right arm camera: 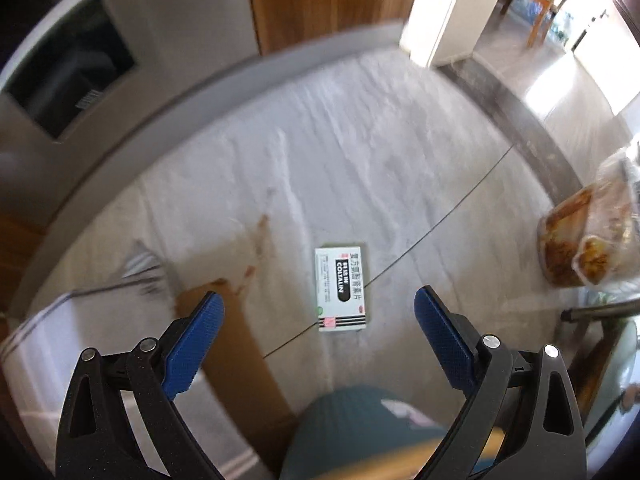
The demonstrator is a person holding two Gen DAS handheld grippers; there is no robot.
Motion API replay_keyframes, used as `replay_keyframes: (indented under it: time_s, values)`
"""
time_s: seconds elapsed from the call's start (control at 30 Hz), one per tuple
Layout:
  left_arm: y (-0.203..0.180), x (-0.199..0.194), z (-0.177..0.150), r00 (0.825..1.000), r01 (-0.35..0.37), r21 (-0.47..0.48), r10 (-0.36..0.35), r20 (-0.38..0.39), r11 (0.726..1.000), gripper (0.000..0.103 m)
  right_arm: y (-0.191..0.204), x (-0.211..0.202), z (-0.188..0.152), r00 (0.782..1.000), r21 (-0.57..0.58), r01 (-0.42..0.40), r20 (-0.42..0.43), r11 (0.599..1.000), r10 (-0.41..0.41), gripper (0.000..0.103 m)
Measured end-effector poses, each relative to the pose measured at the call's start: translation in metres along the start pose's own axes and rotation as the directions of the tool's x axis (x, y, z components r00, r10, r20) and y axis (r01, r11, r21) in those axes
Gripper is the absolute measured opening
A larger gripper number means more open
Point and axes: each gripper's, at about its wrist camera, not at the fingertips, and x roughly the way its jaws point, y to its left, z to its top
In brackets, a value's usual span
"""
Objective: Collect trash
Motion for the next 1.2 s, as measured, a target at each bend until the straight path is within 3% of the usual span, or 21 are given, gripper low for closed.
replay_keyframes:
  time_s: [0.07, 0.27, 0.5, 0.63, 0.73, 0.87, 1.2]
  values:
    - [0.008, 0.006, 0.002, 1.000, 0.009, -0.030, -0.010, -0.013, 0.999, 0.097, 0.004, 0.035, 0.013, 0.997, -0.010, -0.029, -0.075, 1.000, 0.028, 0.095]
    - [0.026, 0.025, -0.010, 0.997, -0.006, -0.053, 0.002, -0.073, 0.999, 0.097, 0.008, 0.105, 0.041, 0.981, -0.002, -0.044, -0.188, 0.999, 0.043, 0.095]
    - [0.045, 0.042, -0.008, 0.992, 0.018, -0.120, -0.033, -0.124, 0.993, 0.097, 0.000, 0.155, 0.056, 0.969, 0.060, -0.027, -0.245, 0.998, 0.041, 0.096]
    - [0.050, 0.045, -0.005, 0.991, 0.032, -0.138, -0.049, -0.121, 0.990, 0.097, 0.003, 0.188, 0.048, 0.947, -0.006, 0.029, -0.319, 1.000, -0.029, 0.096]
    - [0.056, 0.051, -0.008, 0.988, 0.029, -0.156, -0.052, -0.142, 0.987, 0.097, 0.012, 0.200, 0.045, 0.939, -0.090, 0.032, -0.340, 0.995, -0.061, 0.096]
    - [0.059, 0.056, -0.010, 0.985, 0.023, -0.170, -0.051, -0.162, 0.985, 0.097, 0.019, 0.217, 0.038, 0.910, -0.200, 0.045, -0.396, 0.979, -0.122, 0.097]
    - [0.067, 0.066, -0.008, 0.980, 0.019, -0.209, -0.060, -0.192, 0.978, 0.097, -0.003, 0.252, 0.031, 0.846, -0.208, 0.067, -0.506, 0.976, -0.166, 0.097]
